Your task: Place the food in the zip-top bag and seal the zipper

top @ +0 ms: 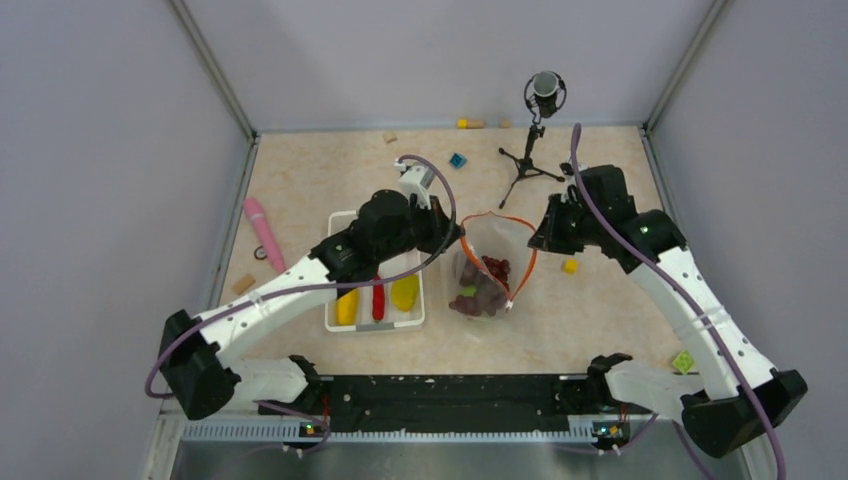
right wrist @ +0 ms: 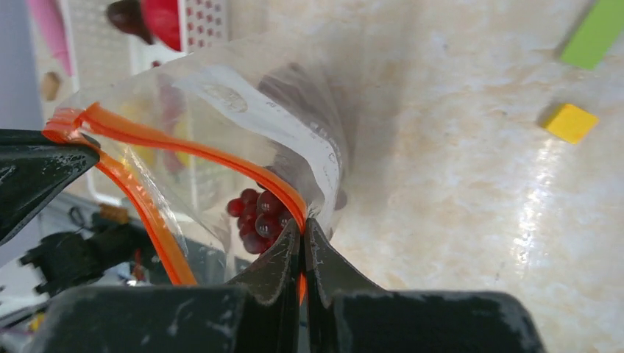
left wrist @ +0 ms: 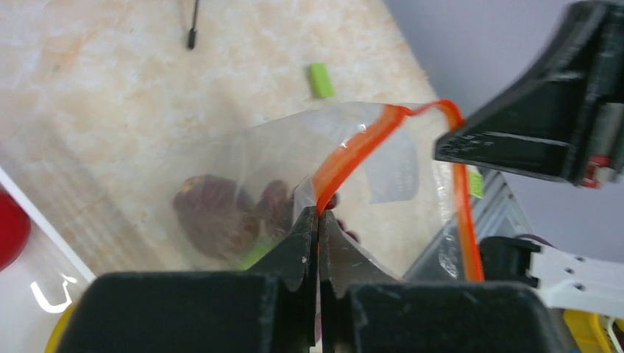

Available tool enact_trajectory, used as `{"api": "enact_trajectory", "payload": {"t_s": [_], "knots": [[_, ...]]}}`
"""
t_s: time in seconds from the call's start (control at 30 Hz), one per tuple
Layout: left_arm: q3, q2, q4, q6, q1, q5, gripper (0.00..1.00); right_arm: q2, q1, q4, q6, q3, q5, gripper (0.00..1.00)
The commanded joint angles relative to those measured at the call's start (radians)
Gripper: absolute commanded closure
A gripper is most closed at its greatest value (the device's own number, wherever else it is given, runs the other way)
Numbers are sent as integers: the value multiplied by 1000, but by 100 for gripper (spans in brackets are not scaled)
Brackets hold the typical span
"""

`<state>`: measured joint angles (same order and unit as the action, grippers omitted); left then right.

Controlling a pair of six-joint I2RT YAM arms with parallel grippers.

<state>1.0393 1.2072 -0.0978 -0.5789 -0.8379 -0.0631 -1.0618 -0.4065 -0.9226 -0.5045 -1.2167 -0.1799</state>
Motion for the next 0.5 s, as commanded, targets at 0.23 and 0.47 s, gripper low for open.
{"api": "enact_trajectory", "payload": {"t_s": [0.23, 0.47], "knots": [[-12, 116, 90, -58, 82, -55, 100, -12, 9, 145, 67, 94, 74, 50], [-35, 72, 114, -57, 82, -45, 100, 37, -6, 278, 31, 183, 53, 81]]}}
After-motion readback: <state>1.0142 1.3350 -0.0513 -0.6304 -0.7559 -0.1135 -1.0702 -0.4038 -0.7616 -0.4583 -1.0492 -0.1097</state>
